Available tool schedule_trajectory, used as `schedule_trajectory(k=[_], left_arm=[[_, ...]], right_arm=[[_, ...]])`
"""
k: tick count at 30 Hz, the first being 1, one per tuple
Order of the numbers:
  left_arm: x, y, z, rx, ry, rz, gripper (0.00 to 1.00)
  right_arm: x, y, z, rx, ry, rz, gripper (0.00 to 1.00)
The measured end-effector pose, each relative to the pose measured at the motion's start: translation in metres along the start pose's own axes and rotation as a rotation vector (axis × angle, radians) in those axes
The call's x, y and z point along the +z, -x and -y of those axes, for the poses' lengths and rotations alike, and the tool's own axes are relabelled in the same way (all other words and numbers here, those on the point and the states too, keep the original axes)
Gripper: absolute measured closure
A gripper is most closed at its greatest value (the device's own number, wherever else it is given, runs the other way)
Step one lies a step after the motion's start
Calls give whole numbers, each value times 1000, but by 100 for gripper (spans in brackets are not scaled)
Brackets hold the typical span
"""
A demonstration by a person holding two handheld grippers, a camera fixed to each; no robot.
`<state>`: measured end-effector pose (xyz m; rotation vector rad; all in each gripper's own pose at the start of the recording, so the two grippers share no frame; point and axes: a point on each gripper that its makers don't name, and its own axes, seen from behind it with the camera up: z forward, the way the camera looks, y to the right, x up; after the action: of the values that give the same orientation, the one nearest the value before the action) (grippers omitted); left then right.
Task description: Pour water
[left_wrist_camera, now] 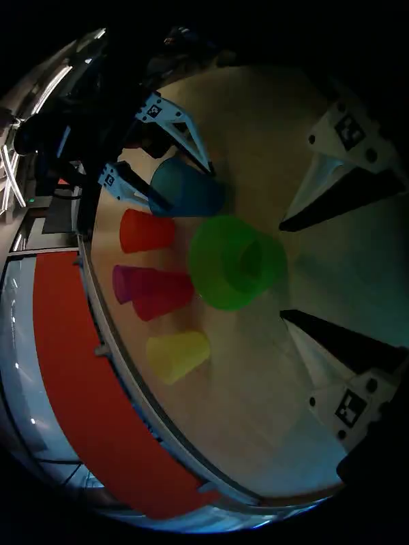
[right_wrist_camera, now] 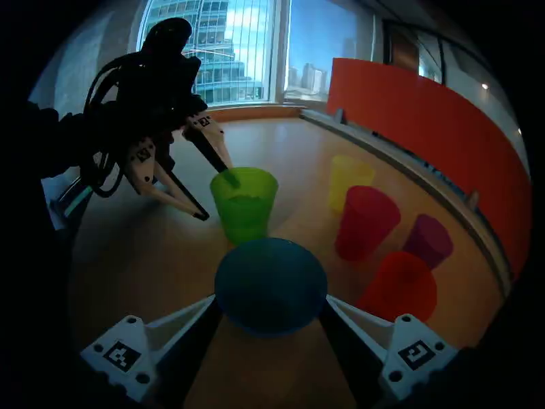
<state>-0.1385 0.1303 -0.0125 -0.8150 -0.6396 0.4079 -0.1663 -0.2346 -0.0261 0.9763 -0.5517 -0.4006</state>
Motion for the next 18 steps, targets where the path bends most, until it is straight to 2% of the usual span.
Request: schedule_trajectory(k=[9,18], left_arm=[[-11,1,3,-16,-23,-8,16],[-25,5,1,-48,-57,-19,15]], right_arm=[[-16,4,2,14,19,-11,1],[-43,14,-1,45,67,-34,1]])
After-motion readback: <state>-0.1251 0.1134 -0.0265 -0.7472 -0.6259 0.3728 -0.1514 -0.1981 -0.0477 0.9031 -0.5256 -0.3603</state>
